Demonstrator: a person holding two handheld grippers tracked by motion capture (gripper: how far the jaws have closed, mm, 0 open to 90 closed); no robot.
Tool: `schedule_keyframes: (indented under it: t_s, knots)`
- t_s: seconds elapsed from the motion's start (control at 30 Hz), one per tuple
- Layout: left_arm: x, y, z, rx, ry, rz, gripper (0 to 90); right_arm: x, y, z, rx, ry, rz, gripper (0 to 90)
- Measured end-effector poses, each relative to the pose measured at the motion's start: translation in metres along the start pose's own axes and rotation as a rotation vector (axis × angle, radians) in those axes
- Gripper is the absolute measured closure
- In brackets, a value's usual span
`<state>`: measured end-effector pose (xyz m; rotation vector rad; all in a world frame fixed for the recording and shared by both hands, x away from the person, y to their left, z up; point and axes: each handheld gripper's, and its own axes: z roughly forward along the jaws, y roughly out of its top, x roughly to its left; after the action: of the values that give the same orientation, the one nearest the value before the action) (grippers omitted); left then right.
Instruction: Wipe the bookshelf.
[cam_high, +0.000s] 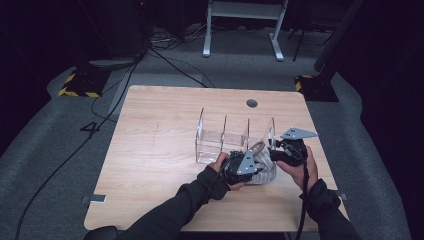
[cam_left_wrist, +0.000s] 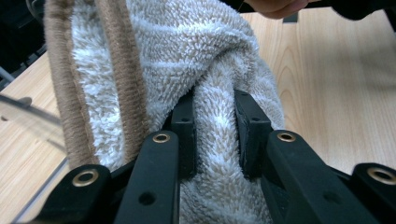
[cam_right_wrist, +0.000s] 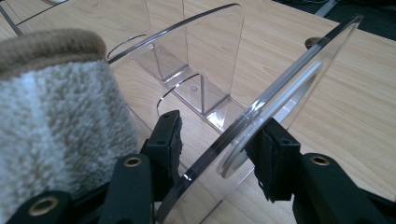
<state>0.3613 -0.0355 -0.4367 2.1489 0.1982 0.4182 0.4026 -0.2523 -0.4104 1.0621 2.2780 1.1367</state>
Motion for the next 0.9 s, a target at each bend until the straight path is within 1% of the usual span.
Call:
schedule_keyframes:
  t_s: [0.03, 0.1, 0.13, 0.17, 0.23, 0.27, 0.33, 0.37, 0.4, 0.43, 0.6, 0.67, 0.73, 0.77, 0.8, 0.83, 0.9]
  knots:
    - [0.001, -0.001, -0.002, -0.001, -0.002, -0.006, 73.8, 0.0, 0.0, 0.0, 0.001, 0.0, -0.001, 55.7]
    - [0.002, -0.003, -0.005, 0.001, 0.002, -0.004, 73.8, 0.0, 0.0, 0.0, 0.001, -0.001, -0.001, 55.7]
    - [0.005, -0.008, -0.012, 0.008, 0.005, -0.016, 73.8, 0.0, 0.0, 0.0, 0.001, -0.001, -0.001, 55.7]
    - [0.007, -0.01, -0.016, 0.009, 0.01, -0.01, 73.8, 0.0, 0.0, 0.0, 0.002, -0.001, -0.001, 55.8]
    - [0.011, -0.018, -0.027, 0.016, 0.024, -0.024, 73.8, 0.0, 0.0, 0.0, 0.002, -0.001, -0.001, 55.8]
    - [0.014, -0.023, -0.034, 0.021, 0.034, -0.037, 73.8, 0.0, 0.0, 0.0, 0.002, 0.0, -0.001, 56.0]
    - [0.02, -0.032, -0.048, 0.031, 0.056, -0.048, 73.8, 0.0, 0.0, 0.0, 0.001, 0.0, 0.0, 56.0]
    - [0.022, -0.035, -0.052, 0.034, 0.062, -0.048, 73.8, 0.0, 0.0, 0.0, 0.001, 0.0, 0.0, 56.0]
    - [0.022, -0.035, -0.052, 0.034, 0.062, -0.048, 73.9, 0.0, 0.0, 0.0, 0.001, 0.001, 0.0, 56.1]
    - [0.028, -0.042, -0.066, 0.037, 0.075, -0.064, 73.9, 0.0, 0.0, 0.0, 0.002, 0.0, -0.001, 56.1]
    - [0.037, -0.057, -0.1, 0.032, 0.12, -0.085, 73.7, 0.0, 0.0, 0.0, 0.002, -0.001, 0.0, 56.2]
    - [0.041, -0.065, -0.113, 0.024, 0.14, -0.111, 73.5, 0.0, 0.0, 0.0, 0.002, 0.0, 0.0, 56.2]
    - [0.046, -0.075, -0.125, 0.021, 0.163, -0.147, 73.5, 0.001, 0.0, 0.0, 0.0, -0.001, 0.002, 56.2]
    - [0.047, -0.078, -0.129, 0.023, 0.172, -0.151, 73.5, 0.001, 0.0, 0.001, -0.001, -0.001, 0.001, 56.2]
    - [0.047, -0.078, -0.129, 0.023, 0.172, -0.151, 73.4, 0.001, 0.0, 0.001, 0.0, -0.001, 0.0, 56.2]
    - [0.051, -0.087, -0.136, 0.025, 0.191, -0.177, 73.3, 0.001, 0.0, 0.001, 0.0, -0.002, 0.0, 56.2]
    - [0.053, -0.092, -0.141, 0.031, 0.208, -0.187, 73.3, 0.001, 0.001, 0.001, 0.001, -0.001, 0.0, 56.2]
